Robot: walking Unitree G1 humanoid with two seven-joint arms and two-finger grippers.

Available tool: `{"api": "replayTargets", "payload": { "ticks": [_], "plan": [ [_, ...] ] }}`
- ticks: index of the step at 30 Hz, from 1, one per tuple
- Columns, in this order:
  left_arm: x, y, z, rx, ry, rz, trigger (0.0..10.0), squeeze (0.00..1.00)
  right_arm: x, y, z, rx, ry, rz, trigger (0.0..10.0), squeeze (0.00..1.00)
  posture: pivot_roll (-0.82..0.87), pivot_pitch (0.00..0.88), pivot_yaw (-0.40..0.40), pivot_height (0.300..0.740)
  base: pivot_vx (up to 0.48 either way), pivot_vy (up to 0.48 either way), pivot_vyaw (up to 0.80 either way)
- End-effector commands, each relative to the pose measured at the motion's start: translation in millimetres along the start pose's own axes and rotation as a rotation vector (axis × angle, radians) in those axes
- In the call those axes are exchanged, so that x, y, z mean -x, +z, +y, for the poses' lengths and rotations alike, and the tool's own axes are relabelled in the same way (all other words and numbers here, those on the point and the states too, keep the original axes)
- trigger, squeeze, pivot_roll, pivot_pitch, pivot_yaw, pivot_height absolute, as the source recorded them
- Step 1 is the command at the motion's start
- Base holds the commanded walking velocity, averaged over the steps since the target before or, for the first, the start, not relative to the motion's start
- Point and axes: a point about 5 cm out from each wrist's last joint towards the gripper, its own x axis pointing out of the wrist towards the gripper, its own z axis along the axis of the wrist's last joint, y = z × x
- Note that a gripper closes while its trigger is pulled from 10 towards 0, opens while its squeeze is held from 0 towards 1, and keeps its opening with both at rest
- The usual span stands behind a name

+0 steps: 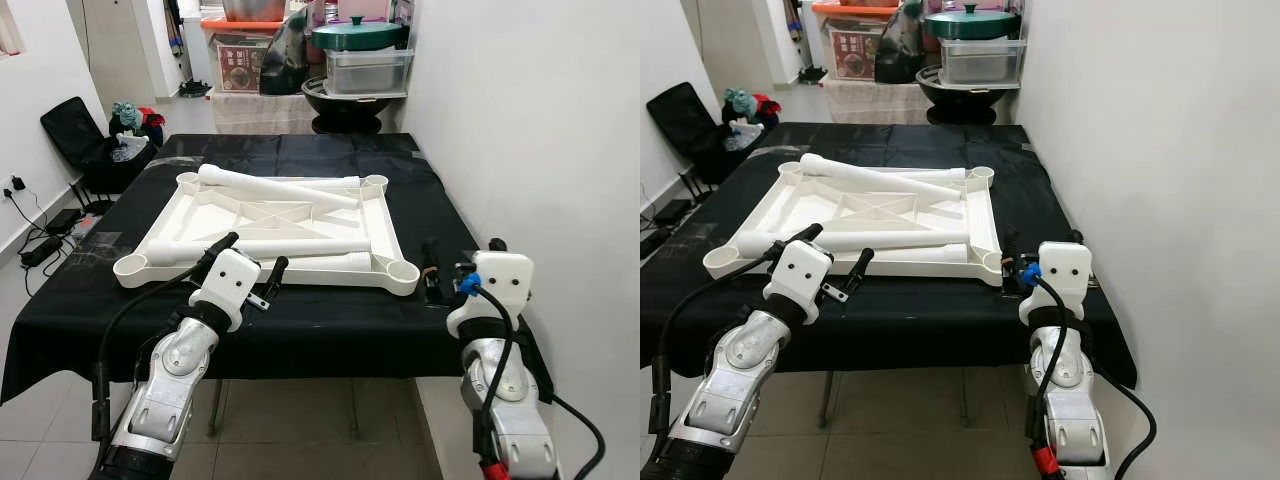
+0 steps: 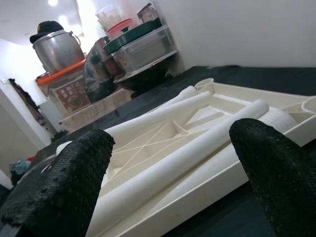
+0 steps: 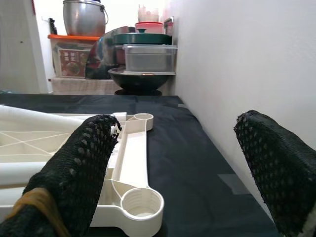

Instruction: Building children table

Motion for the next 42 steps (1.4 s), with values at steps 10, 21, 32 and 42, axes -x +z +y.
{"api": "replayTargets", "payload": {
  "ticks": [10, 21, 32, 42],
  "plan": [
    [1.3, -1.1, 0.1, 0.029, -0.008, -0.006, 10.0, 0.00, 0.2, 3.2, 5.2, -0.023, 0.030, -0.016, 10.0, 0.00, 0.02, 0.000, -0.033, 0.740, 0.264, 0.000, 0.00],
    [0.4, 1.1, 1.4, 0.043, -0.003, -0.018, 10.0, 0.00, 0.6, 5.9, 15.7, -0.047, 0.108, -0.032, 10.0, 0.00, 0.02, 0.000, -0.038, 0.740, 0.470, 0.000, 0.00],
    [0.3, 1.1, 2.5, 0.059, 0.018, -0.022, 10.0, 0.00, 0.2, 5.8, 15.7, -0.070, 0.115, -0.025, 10.0, 0.00, 0.02, 0.000, -0.039, 0.740, 0.276, 0.000, 0.29],
    [0.1, 1.5, 3.2, 0.065, 0.026, -0.025, 10.0, 0.00, -0.3, 4.8, 14.1, -0.083, 0.113, -0.017, 10.0, 0.00, 0.02, 0.000, -0.041, 0.740, 0.000, 0.000, 0.00]
  ]
}}
